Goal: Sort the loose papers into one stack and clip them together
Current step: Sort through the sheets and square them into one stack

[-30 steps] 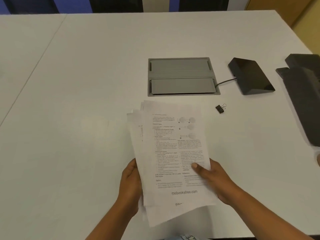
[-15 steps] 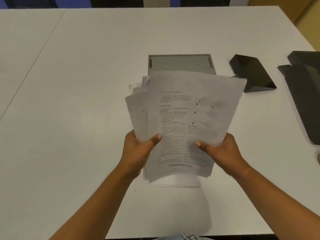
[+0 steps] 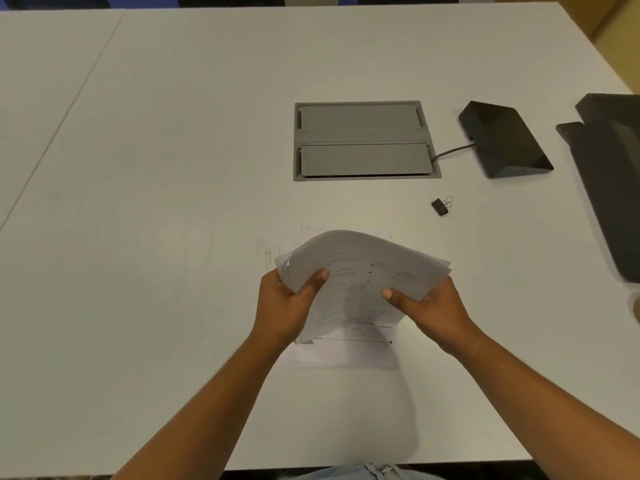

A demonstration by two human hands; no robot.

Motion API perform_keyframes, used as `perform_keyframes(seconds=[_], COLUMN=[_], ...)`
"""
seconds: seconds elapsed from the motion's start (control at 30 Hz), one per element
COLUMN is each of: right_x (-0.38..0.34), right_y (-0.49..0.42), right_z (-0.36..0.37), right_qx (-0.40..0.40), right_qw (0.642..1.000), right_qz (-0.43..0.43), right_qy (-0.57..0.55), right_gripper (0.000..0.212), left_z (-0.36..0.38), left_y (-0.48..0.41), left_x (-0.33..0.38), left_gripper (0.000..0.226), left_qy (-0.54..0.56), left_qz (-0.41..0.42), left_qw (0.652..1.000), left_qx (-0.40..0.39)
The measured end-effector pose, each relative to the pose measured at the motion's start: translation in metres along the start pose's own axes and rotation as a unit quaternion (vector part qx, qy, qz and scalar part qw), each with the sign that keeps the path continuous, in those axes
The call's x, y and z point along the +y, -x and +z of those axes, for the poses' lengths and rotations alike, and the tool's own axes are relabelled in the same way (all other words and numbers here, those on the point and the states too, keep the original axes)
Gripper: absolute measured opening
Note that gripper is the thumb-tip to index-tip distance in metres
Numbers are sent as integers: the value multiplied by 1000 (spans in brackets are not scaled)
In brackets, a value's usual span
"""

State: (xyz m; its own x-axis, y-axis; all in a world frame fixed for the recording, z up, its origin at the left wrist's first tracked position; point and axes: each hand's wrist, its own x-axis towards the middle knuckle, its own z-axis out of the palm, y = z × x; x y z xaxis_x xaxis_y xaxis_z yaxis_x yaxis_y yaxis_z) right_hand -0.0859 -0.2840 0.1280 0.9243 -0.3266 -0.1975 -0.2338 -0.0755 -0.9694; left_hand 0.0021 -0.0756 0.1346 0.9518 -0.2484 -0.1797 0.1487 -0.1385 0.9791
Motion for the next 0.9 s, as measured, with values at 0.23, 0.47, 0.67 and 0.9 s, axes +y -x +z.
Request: perform_keyframes(seconds=[0.23,0.47,0.67,0.9], right_x=[3,38,52,58], right_y=[17,21,31,51], right_z=[3,8,-8,-34], right_qx=[22,-52,-32,10], right_qw=[999,994,993,989], right_qz=[-30,42,85,148], right_qy=[18,91,79,-25], right_gripper=[38,30,20,29], left_z=[-5,3,-9,-9], left_y=[16,19,16,15], left_x=[-5,-59,-60,-50], left_gripper=[31,21,22,32], left_qy=[17,-38,-15,8], left_qz=[44,-68,-106,-193], left_qw=[999,996,990,970], left_qx=[-7,-40,-89,-145])
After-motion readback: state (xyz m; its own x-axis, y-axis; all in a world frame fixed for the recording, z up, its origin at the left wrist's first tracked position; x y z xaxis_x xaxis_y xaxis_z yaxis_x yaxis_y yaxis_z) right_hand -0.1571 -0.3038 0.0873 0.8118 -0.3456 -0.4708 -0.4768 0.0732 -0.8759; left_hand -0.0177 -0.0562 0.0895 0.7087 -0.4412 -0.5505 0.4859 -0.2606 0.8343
